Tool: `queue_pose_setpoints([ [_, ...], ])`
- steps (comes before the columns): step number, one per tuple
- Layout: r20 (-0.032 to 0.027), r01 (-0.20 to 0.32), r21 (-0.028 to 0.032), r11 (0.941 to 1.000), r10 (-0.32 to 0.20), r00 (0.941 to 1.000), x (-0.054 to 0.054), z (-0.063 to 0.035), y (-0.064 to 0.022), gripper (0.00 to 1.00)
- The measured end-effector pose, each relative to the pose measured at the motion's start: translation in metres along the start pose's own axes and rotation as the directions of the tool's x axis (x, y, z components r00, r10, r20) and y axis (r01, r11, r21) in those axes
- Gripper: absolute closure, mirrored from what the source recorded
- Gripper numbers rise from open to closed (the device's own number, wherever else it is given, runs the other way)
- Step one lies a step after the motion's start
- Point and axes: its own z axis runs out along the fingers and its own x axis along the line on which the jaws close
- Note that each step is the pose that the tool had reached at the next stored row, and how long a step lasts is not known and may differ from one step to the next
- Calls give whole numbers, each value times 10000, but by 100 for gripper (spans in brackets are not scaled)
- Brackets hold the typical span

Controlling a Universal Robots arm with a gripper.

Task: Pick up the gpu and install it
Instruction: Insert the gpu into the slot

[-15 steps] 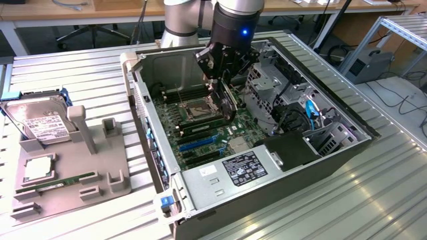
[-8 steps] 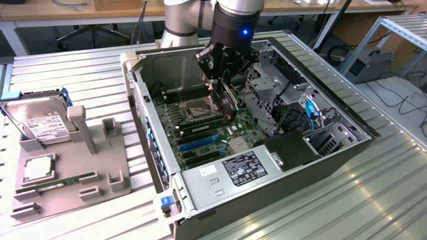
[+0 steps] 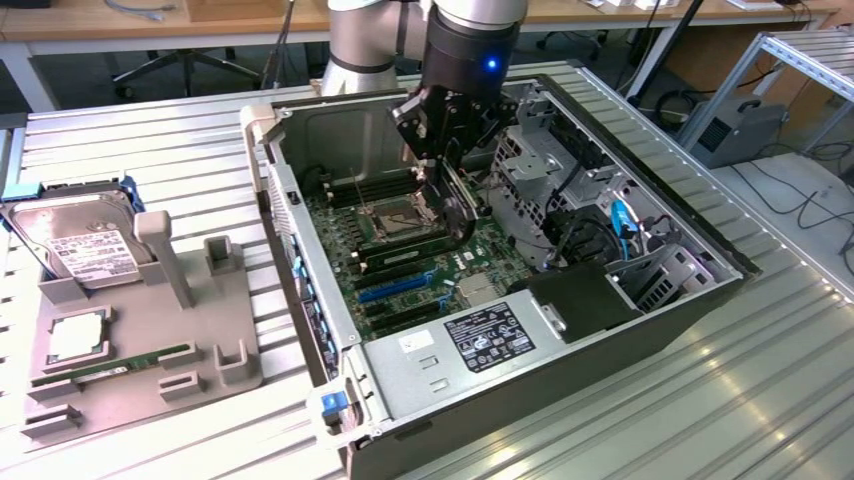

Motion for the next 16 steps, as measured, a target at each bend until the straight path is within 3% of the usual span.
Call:
queue_pose_setpoints([
  [16, -3, 559, -16, 9984, -559, 9984, 0, 0, 0, 73],
])
